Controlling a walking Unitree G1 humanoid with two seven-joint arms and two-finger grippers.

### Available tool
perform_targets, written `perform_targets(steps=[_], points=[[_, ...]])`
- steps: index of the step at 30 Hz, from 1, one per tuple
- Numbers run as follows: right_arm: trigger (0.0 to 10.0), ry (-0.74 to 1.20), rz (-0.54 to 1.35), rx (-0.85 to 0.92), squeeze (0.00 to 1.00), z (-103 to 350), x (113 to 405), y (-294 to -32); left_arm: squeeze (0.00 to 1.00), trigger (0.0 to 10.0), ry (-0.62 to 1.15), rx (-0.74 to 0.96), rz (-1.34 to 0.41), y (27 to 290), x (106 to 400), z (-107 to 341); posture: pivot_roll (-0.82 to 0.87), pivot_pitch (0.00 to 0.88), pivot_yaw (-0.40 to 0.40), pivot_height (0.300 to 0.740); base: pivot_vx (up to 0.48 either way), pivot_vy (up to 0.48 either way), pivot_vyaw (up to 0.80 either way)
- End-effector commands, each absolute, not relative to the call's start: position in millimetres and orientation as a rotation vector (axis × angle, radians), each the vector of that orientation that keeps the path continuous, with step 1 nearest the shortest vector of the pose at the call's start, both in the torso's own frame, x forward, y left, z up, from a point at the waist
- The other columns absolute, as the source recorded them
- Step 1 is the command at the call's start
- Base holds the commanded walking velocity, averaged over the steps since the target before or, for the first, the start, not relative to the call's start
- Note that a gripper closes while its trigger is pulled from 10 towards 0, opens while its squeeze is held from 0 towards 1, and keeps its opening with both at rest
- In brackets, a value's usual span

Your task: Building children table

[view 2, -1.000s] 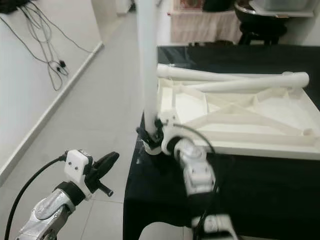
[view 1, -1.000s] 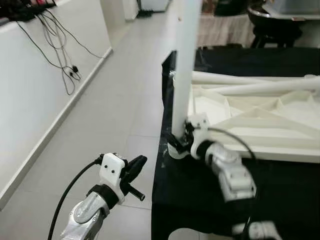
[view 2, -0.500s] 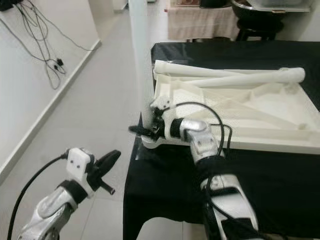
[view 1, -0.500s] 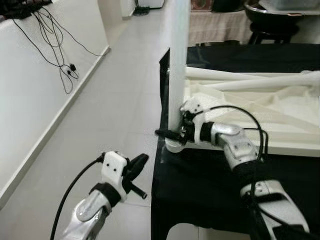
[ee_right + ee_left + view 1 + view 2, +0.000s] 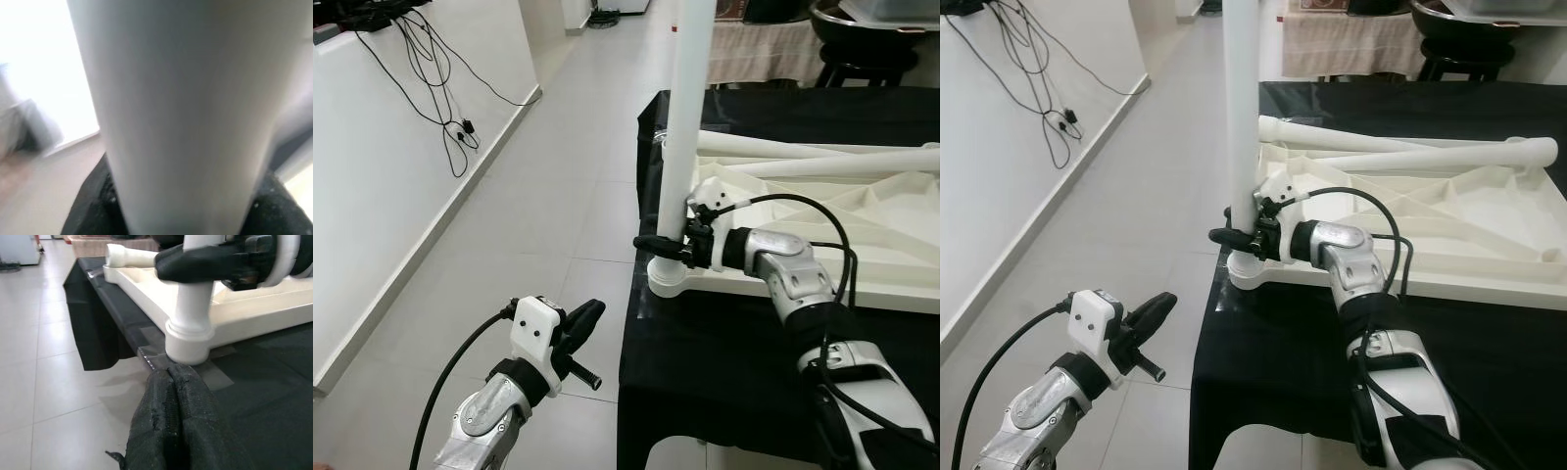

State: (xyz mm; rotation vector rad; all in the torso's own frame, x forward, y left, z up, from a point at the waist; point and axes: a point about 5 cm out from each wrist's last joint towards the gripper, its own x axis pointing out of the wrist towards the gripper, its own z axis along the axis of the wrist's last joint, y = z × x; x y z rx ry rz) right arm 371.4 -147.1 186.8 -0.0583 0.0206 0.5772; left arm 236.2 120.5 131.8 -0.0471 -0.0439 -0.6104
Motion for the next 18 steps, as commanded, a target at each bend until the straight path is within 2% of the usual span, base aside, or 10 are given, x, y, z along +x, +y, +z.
perform_targets(steps=[1, 4, 10, 11, 12, 13, 14, 15, 16, 18], points=[[0.0, 0.162, 0.265, 0.000, 0.00, 160.3, 368.2, -183.4, 0.00, 10.0, -0.022, -0.038, -0.610, 124.0, 233.1, 129.3, 0.01, 0.185, 0.032, 0.740, 0.000, 0.000, 0.00], [0.0, 0.236, 0.072, 0.005, 0.00, 126.5, 300.8, -164.5, 0.00, 10.0, -0.024, -0.037, -0.604, 127.9, 235.8, 131.8, -0.01, 0.194, 0.076, 0.740, 0.000, 0.000, 0.00], [0.0, 0.192, 0.073, -0.036, 0.00, 135.5, 295.7, -155.2, 0.00, 10.0, -0.016, -0.036, -0.619, 128.4, 239.8, 130.4, -0.01, 0.178, 0.084, 0.740, 0.000, 0.000, 0.00], [4.5, 0.183, 0.121, -0.066, 0.00, 143.3, 309.8, -151.3, 0.00, 10.0, -0.015, -0.032, -0.626, 127.5, 242.1, 129.6, -0.01, 0.163, 0.077, 0.740, 0.000, 0.000, 0.00], [4.5, 0.183, 0.121, -0.066, 0.00, 143.3, 309.8, -151.3, 0.00, 10.0, -0.015, -0.032, -0.626, 127.5, 242.1, 129.6, -0.01, 0.163, 0.077, 0.740, 0.000, 0.000, 0.00], [10.0, 0.183, 0.159, -0.066, 0.00, 146.7, 314.6, -146.7, 0.00, 10.0, -0.016, -0.030, -0.622, 127.7, 242.8, 129.5, -0.01, 0.161, 0.076, 0.740, 0.000, 0.000, 0.00], [10.0, 0.173, 0.211, -0.047, 0.69, 150.5, 317.2, -140.4, 0.00, 10.0, -0.017, -0.030, -0.616, 127.8, 243.4, 129.3, -0.01, 0.155, 0.077, 0.740, 0.000, 0.000, 0.00], [10.0, 0.169, 0.242, -0.045, 0.69, 153.5, 318.7, -136.6, 0.00, 10.0, -0.018, -0.031, -0.612, 127.9, 243.7, 129.2, -0.01, 0.155, 0.077, 0.740, 0.000, 0.000, 0.00], [10.0, 0.161, 0.292, -0.027, 1.00, 157.6, 320.4, -130.8, 0.00, 10.0, -0.019, -0.031, -0.610, 127.9, 244.1, 129.3, -0.01, 0.153, 0.075, 0.740, 0.000, 0.000, 0.00], [10.0, 0.157, 0.332, -0.013, 1.00, 161.5, 321.2, -125.5, 0.00, 10.0, -0.019, -0.030, -0.609, 127.9, 244.3, 129.5, -0.01, 0.153, 0.075, 0.740, 0.000, 0.000, 0.00]])
